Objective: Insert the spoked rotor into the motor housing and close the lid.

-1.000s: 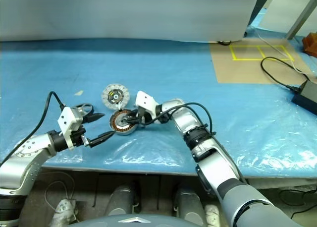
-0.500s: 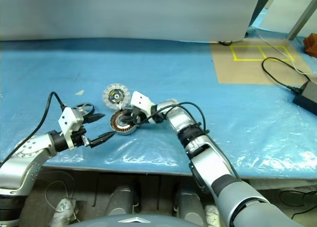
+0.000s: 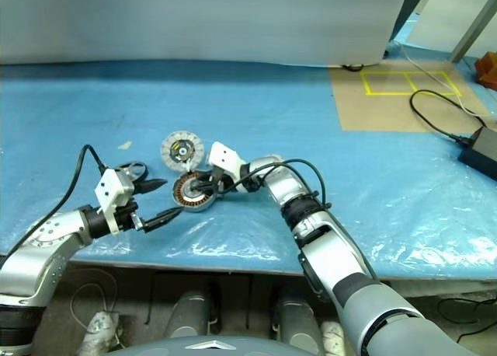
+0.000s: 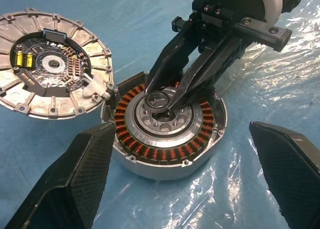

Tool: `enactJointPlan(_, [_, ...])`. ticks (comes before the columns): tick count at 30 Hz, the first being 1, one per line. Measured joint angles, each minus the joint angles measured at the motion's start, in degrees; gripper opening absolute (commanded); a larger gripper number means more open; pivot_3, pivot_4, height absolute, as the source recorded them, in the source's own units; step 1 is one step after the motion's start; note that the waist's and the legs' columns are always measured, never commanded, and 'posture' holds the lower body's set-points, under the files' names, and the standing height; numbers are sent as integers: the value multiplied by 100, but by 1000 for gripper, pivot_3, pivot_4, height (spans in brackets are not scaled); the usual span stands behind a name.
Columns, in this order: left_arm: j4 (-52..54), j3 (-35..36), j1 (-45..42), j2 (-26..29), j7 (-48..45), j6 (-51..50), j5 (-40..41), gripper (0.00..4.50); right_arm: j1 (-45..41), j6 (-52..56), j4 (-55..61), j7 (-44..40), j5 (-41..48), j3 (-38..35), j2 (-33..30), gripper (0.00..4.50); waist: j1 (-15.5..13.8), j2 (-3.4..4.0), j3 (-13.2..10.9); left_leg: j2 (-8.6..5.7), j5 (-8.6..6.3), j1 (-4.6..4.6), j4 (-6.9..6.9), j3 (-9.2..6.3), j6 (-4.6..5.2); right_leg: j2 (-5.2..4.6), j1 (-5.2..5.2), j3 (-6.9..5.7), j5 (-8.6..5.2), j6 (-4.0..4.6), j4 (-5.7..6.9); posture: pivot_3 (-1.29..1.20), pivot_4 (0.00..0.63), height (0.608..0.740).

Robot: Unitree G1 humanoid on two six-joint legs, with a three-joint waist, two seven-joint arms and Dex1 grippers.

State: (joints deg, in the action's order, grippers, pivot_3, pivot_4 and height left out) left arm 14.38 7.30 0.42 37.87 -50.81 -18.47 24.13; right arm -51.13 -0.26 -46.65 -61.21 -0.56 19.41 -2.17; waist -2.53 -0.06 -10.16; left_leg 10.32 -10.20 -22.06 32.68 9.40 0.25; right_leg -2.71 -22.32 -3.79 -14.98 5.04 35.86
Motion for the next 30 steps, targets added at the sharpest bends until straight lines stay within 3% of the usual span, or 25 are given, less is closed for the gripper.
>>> enactJointPlan(30, [-1,-33,-9,-39,84,0,-11,4500,17,-90,47,-98,-176,53,2,670,0,0,0,0,-1,0,0,0,0,0,0,0,0,0,0,0,150,740])
